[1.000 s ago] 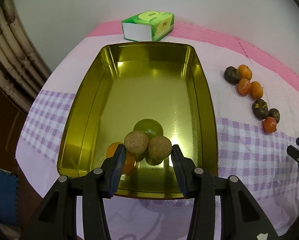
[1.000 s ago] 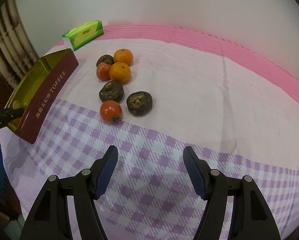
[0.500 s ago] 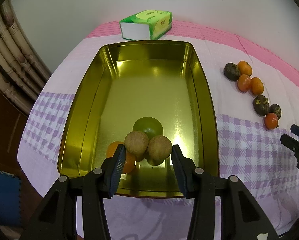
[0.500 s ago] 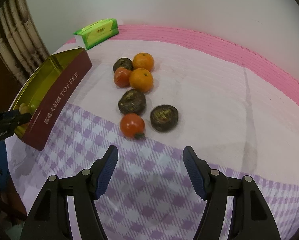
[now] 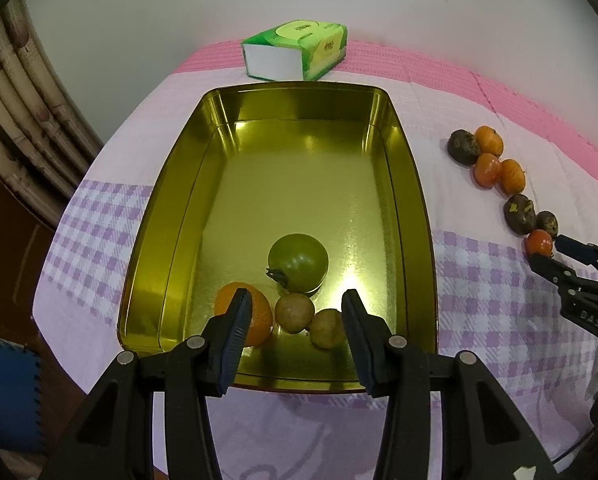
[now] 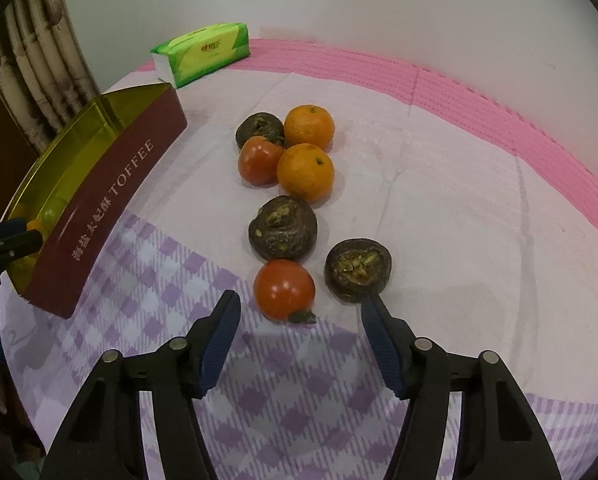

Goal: Organize fruits
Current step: 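Grasp the red cherry tomato with the right tool and lift it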

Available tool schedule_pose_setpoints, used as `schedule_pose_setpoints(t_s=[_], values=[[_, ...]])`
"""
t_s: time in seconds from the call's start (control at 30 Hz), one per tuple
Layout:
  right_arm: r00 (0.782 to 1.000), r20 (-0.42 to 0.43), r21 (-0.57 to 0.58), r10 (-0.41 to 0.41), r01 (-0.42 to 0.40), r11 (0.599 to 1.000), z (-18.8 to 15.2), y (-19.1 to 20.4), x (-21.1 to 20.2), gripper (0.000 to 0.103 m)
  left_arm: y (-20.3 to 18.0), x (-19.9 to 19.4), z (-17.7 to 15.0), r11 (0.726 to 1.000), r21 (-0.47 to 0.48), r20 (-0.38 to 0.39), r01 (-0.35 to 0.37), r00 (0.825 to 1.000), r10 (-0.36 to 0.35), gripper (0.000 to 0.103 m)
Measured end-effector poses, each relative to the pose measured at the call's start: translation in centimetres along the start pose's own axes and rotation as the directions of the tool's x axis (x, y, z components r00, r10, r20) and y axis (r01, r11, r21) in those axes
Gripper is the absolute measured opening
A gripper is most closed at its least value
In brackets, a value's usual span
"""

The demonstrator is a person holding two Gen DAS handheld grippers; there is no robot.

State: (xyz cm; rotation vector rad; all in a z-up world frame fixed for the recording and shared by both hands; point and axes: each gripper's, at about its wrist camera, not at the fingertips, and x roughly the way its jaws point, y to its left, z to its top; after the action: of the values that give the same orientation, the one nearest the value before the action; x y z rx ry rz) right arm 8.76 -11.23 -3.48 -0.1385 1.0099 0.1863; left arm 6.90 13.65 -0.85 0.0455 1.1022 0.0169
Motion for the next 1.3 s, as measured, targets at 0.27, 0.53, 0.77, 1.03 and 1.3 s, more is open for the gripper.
schedule_pose_setpoints(t_s=[0.27,0.53,0.77,1.03,1.3], values=[[1.0,-0.017,-0.031,-0.021,0.02,0.999,0.0,0.7,0.7,0.044,0.7,-0.8,0.4,0.999,-0.032,0.02,0.013,1.0,-0.012,0.05],[0.999,-0.016,-0.064,-0.03,0.029,0.998,0.0,1.4,0.6,0.033,1.6,-1.6,0.7,0.997,-0.072,0.039,0.019,0.999,-0.016,0.061],[1.0,-0.003,-0.067,-0.029,0.029,0.997,0.2,1.8,-0.8,0.032,2.7,-2.0,0.9,0.993,-0.119,0.048,0.019,0.999,-0.013,0.069],[0.999,0.052,-0.113,0.017,-0.011,0.993,2.0,4.6,-3.2,0.032,3.9,-2.6,1.1,0.985,-0.171,0.066,0.017,0.998,-0.006,0.074],[0.994,0.072,-0.188,0.087,-0.073,0.98,4.1,9.1,-4.0,0.032,5.6,-3.5,1.1,0.975,-0.221,0.088,-0.022,0.995,0.042,0.077]])
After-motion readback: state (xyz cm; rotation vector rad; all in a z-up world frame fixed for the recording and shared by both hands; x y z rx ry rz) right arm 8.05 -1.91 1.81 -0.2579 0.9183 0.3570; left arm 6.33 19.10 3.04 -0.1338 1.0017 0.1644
